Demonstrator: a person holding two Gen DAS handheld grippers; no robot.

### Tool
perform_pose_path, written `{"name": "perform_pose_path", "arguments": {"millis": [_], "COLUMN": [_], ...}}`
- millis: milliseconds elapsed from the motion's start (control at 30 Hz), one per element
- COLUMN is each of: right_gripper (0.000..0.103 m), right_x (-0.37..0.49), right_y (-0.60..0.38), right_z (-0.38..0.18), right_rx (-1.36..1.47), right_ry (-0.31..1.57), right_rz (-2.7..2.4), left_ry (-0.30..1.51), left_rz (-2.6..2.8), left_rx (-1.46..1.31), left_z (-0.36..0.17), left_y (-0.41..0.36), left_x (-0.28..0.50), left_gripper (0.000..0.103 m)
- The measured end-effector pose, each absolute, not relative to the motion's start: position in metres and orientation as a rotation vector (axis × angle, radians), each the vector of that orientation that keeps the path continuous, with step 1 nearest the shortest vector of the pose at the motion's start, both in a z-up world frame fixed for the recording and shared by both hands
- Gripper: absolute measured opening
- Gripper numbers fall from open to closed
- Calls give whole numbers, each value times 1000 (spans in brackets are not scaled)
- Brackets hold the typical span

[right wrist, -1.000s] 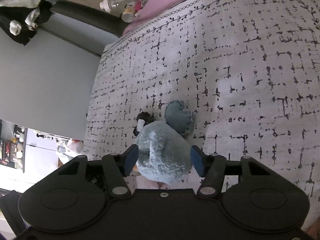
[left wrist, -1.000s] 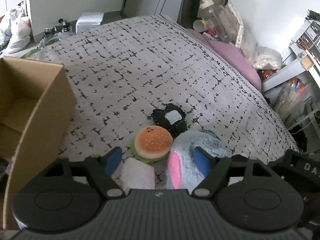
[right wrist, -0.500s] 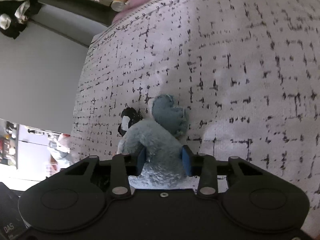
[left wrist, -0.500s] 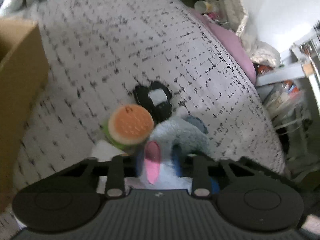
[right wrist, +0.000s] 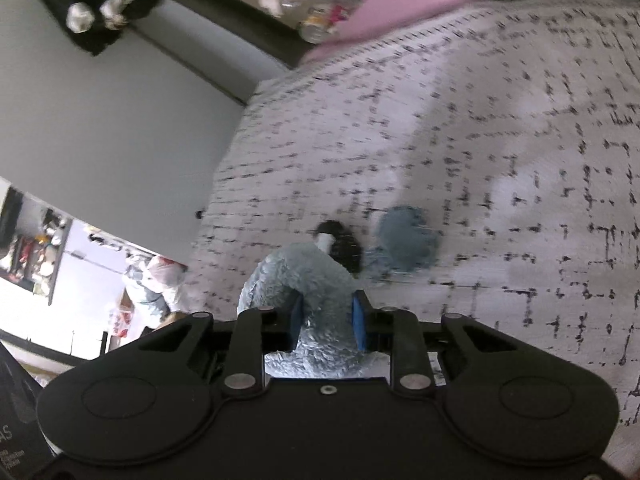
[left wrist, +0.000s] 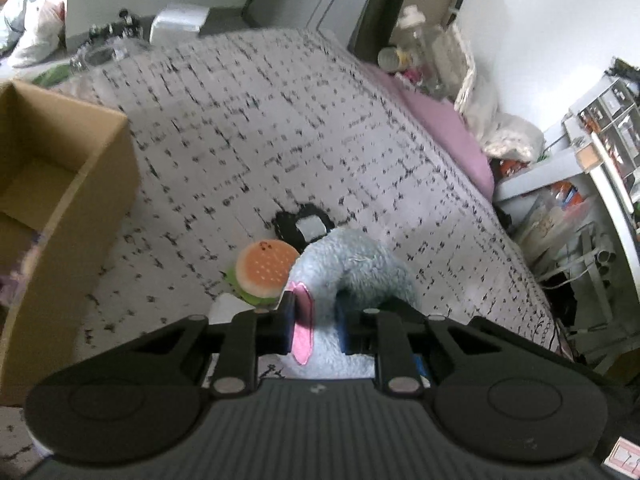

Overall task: Organize soft objects
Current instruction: 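Close both grippers on the grey-blue fluffy plush and lift it, then carry the plush with both grippers over the cardboard box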

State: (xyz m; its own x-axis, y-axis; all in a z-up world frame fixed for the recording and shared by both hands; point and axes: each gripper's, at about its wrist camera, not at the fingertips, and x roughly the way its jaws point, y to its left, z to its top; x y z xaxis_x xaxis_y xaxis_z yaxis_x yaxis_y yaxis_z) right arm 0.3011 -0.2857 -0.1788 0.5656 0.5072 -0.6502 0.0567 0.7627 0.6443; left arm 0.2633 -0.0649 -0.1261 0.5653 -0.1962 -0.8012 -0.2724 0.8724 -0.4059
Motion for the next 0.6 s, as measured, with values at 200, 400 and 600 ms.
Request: {"name": "perform_pose_path", "arguments": {"millis": [200,400,600], "right_gripper": [24,22,21], "right_x": [287,267,252], "right_y": [-275,-261,-244], "right_z": [-159,-142,-130], "right_rx": [664,661,641], "right_ry": [890,837,790], "right_rz": [382,462,530], "left_ry": [911,856,814], "left_rz": [79,128,176], "left_rx": [-518,-505,-496], "left_z": [-98,-73,-55], "left_y": [-50,-37,-24], "left_x": [240,216,197], "left_gripper": [20,19,19]}}
